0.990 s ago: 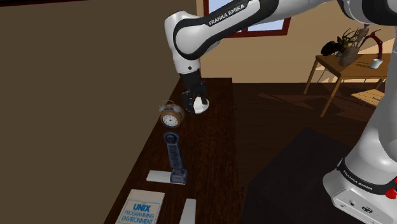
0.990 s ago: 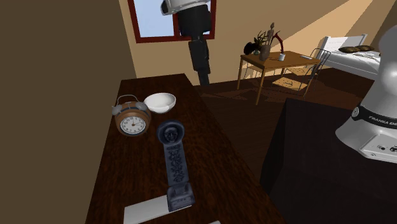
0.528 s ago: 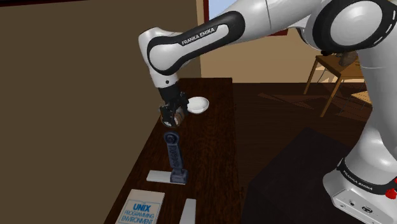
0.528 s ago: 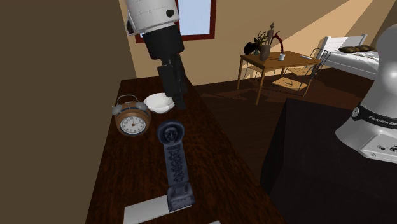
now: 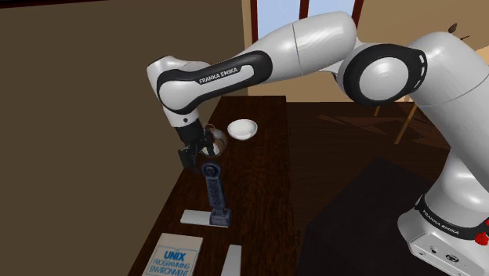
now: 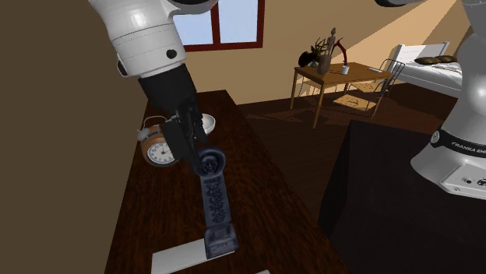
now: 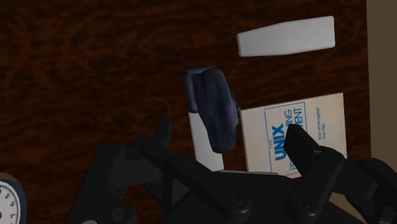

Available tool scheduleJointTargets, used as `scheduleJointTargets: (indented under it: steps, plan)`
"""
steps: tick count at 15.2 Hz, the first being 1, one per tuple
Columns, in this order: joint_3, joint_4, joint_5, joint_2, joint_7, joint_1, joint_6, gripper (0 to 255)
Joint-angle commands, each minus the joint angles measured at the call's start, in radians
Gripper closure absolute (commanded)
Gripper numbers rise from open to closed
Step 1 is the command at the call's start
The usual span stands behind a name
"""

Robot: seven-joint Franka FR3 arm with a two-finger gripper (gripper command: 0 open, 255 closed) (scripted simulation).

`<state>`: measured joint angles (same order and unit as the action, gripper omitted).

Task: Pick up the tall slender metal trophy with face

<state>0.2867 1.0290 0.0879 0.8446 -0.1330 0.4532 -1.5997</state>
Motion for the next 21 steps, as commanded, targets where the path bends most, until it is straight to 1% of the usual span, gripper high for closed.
scheduleJointTargets:
  steps: [1,4,6,7,16,21]
  plan:
    - [-0.001,0.006,0.002,0.012,0.002,0.001,-0.018,0]
    - [-0.003,0.03,0.004,0.021,0.003,-0.001,-0.051,0]
    - [-0.003,0.033,0.004,0.024,0.004,-0.001,-0.057,0]
    - [-0.003,0.038,0.004,0.021,0.004,-0.002,-0.059,255]
    - [-0.003,0.033,0.005,0.024,0.004,-0.001,-0.057,255]
    - [-0.001,-0.008,0.001,0.008,0.002,0.002,-0.001,255]
